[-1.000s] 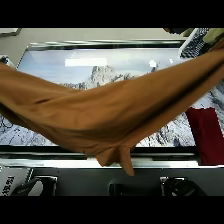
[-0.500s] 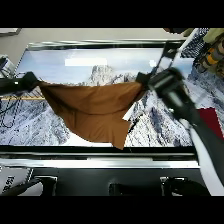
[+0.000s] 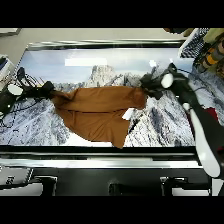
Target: Fold the clothes and pants, and hang the long-sleeved shirts on hangers.
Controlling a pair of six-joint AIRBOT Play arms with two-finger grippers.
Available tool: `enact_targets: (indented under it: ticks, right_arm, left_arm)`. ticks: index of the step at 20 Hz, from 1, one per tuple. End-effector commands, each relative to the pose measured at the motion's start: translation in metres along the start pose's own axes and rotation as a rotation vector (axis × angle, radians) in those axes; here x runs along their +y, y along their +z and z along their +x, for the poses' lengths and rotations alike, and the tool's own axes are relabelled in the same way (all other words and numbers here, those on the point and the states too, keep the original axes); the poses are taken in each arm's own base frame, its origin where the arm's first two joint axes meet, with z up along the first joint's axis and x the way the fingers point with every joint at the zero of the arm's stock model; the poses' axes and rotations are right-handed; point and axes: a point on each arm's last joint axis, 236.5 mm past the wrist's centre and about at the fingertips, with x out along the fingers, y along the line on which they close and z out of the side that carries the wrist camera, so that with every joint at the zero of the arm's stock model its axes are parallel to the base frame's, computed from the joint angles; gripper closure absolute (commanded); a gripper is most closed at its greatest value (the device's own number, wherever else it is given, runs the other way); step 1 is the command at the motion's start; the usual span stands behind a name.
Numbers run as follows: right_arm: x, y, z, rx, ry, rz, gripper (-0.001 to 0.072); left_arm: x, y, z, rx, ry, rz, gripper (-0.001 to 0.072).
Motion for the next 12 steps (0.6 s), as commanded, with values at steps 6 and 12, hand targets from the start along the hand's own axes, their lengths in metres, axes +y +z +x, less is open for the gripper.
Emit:
enact_targets:
  ticks: [6, 12]
  right_arm:
    - [-0.085, -0.013, -0.123, 0.291, 0.072, -0.234, 0.0281]
    - [-0.104, -0.158, -0.088, 0.461, 0.207, -0.079, 0.0230]
  left_arm:
    - [0.011, -0.039, -0.004, 0.181, 0.016, 0.024, 0.0693]
    - [0.013, -0.059, -0.008, 0.271, 0.020, 0.027, 0.0694]
